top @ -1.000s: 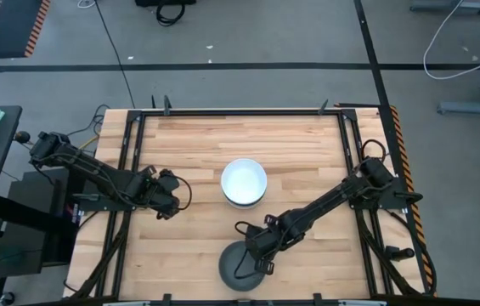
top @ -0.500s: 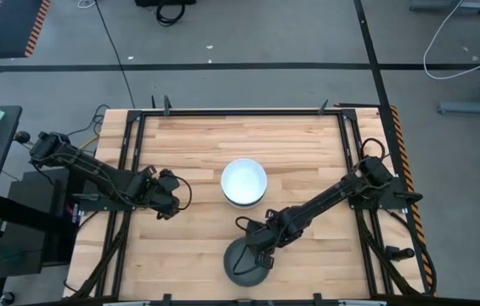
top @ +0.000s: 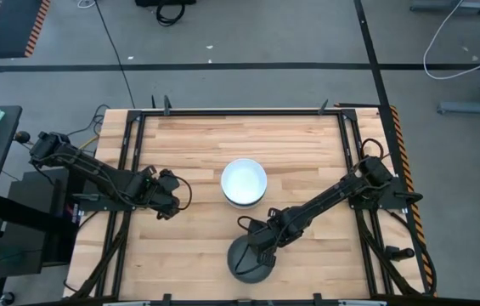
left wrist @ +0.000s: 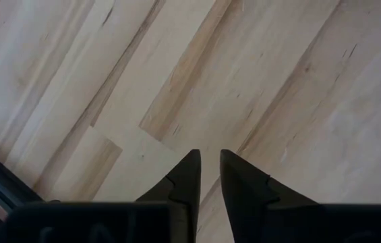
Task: Nest bowls inside each other
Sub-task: Stack the dark gray bowl on top of the stacked bowls
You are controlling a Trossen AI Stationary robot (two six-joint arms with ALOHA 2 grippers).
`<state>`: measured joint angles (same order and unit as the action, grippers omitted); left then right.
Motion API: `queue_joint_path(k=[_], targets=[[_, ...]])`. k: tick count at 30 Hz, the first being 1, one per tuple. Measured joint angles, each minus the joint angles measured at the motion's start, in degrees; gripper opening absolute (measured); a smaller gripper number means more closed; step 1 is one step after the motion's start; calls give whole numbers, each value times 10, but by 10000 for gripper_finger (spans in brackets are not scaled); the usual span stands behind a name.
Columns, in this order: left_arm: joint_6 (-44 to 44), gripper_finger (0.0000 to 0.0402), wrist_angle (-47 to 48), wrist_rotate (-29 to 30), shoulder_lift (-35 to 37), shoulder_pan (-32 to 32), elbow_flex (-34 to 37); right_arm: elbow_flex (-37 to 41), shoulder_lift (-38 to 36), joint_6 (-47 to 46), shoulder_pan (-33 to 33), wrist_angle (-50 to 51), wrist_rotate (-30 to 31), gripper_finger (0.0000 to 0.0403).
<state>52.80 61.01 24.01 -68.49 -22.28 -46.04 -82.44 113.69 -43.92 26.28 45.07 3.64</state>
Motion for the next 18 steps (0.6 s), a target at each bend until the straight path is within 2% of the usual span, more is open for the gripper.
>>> queue_joint_path(k=[14, 18], targets=[[0, 67, -5, 0, 0, 0, 0, 33, 0, 2, 0, -45, -5, 82], [0, 62, -5, 0, 0, 0, 0, 33, 0, 5, 0, -45, -5, 69]])
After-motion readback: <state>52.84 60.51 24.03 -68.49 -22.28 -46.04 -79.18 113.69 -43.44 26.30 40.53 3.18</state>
